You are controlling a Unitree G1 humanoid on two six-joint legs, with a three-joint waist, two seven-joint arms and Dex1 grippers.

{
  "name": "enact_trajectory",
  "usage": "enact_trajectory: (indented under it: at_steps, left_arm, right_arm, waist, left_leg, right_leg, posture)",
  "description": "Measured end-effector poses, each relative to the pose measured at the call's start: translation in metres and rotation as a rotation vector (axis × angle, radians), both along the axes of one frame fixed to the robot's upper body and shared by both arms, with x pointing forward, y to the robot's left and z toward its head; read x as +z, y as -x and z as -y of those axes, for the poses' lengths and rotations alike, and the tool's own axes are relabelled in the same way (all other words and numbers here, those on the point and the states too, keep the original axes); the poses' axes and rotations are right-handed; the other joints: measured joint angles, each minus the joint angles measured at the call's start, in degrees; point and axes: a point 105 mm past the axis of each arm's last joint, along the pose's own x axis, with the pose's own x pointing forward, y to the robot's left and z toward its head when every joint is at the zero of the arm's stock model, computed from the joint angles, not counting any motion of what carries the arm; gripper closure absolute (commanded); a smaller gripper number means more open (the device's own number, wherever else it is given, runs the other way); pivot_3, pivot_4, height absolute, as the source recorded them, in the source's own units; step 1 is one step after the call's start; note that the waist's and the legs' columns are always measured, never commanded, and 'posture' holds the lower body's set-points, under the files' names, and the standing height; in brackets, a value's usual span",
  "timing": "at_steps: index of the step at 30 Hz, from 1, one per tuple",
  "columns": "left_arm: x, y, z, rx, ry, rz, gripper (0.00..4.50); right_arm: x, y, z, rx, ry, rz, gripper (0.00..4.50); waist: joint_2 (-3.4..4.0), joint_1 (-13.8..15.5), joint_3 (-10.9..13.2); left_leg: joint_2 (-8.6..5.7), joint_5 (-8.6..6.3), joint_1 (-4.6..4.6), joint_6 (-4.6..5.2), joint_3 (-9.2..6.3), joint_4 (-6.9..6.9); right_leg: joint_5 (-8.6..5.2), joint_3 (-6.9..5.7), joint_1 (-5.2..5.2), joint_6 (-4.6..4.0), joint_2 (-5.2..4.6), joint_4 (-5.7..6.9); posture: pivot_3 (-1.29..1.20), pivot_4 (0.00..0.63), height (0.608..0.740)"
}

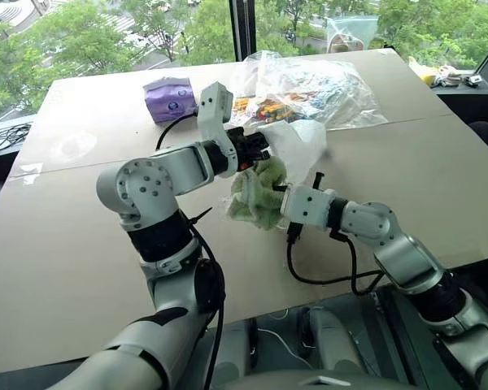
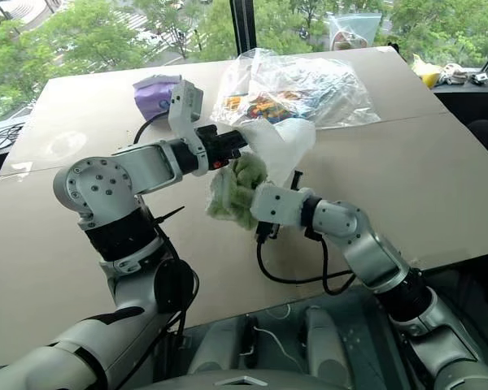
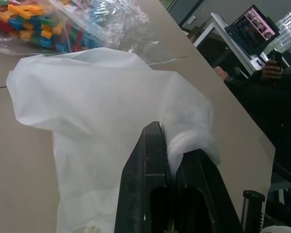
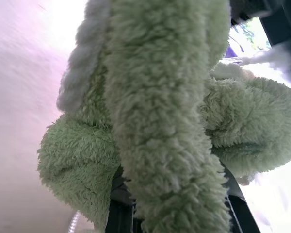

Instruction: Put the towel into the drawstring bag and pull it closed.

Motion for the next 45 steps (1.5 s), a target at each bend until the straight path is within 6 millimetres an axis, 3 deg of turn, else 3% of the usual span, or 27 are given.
enact_trajectory:
  at_steps: [10, 18, 24, 26, 28, 33, 41, 43, 45]
  left_arm:
    - [0.001, 0.001, 0.003, -0.010, 0.001, 0.003, 4.39]
    - [-0.006, 0.002, 0.002, -0.014, -0.070, -0.011, 4.39]
    - [-0.007, -0.018, -0.049, 0.165, -0.367, 0.039, 4.39]
    - [0.002, -0.029, -0.069, 0.245, -0.481, 0.124, 4.39]
    - [0.010, -0.035, -0.077, 0.279, -0.545, 0.196, 4.39]
    - [0.026, -0.040, -0.072, 0.267, -0.498, 0.265, 4.39]
    - [0.022, -0.036, -0.064, 0.221, -0.406, 0.201, 4.39]
    - [0.023, -0.035, -0.063, 0.206, -0.390, 0.185, 4.39]
    - [0.027, -0.033, -0.060, 0.184, -0.360, 0.177, 4.39]
  right_arm:
    - [0.009, -0.025, 0.004, -0.277, -0.347, -0.190, 4.50]
    - [0.014, -0.040, 0.020, -0.459, -0.698, -0.404, 4.50]
    - [0.021, -0.043, 0.047, -0.480, -0.796, -0.408, 4.50]
    - [0.030, -0.041, 0.050, -0.445, -0.806, -0.386, 4.50]
    - [0.034, -0.038, 0.050, -0.409, -0.802, -0.379, 4.50]
    - [0.043, -0.020, 0.036, -0.213, -0.775, -0.415, 4.50]
    - [0.073, 0.044, 0.012, 0.258, -0.800, -0.495, 4.50]
    - [0.069, 0.059, 0.006, 0.336, -0.739, -0.532, 4.50]
    - [0.052, 0.066, 0.002, 0.351, -0.622, -0.587, 4.50]
  waist:
    - [0.00, 0.11, 0.00]
    - [0.00, 0.05, 0.00]
    - [0.04, -0.17, 0.01]
    - [0.04, -0.18, 0.02]
    - [0.05, -0.11, 0.02]
    - [0.04, 0.11, 0.02]
    - [0.04, 0.02, 0.02]
    - [0.04, 0.02, 0.02]
    - [0.03, 0.02, 0.01]
  left_leg:
    - [0.02, 0.03, -0.04, -0.04, -0.11, -0.02]
    - [0.03, 0.02, -0.07, -0.04, -0.18, -0.02]
    - [0.04, 0.02, -0.03, -0.04, -0.18, -0.07]
    - [0.07, 0.02, -0.02, -0.05, -0.17, -0.14]
    - [0.08, 0.02, -0.03, -0.05, -0.17, -0.18]
    - [0.02, 0.02, -0.10, -0.05, -0.12, -0.18]
    - [0.05, 0.02, -0.06, -0.04, -0.20, -0.18]
    - [0.05, 0.02, -0.05, -0.04, -0.19, -0.17]
    - [0.04, 0.02, -0.05, -0.04, -0.17, -0.15]
  right_leg:
    - [0.11, -0.07, 0.01, 0.17, -0.06, 0.00]
    - [0.11, -0.13, 0.00, 0.17, -0.06, 0.00]
    - [0.09, -0.14, -0.02, 0.11, -0.05, 0.02]
    - [-0.02, -0.14, -0.03, -0.07, -0.05, 0.01]
    - [-0.02, -0.14, -0.04, -0.08, -0.08, -0.03]
    - [-0.02, -0.14, -0.03, -0.06, -0.18, -0.11]
    - [0.10, -0.20, -0.01, 0.16, -0.10, -0.07]
    - [0.09, -0.19, -0.01, 0.15, -0.10, -0.06]
    - [-0.03, -0.18, 0.00, -0.05, -0.12, -0.06]
  posture:
    - [0.00, 0.150, 0.740]
    - [0.00, 0.150, 0.740]
    - [0.00, 0.150, 0.740]
    - [0.00, 0.150, 0.740]
    - [0.00, 0.150, 0.740]
    - [0.00, 0.150, 0.740]
    - [0.00, 0.150, 0.740]
    - [0.00, 0.150, 0.740]
    - [0.00, 0.150, 0.740]
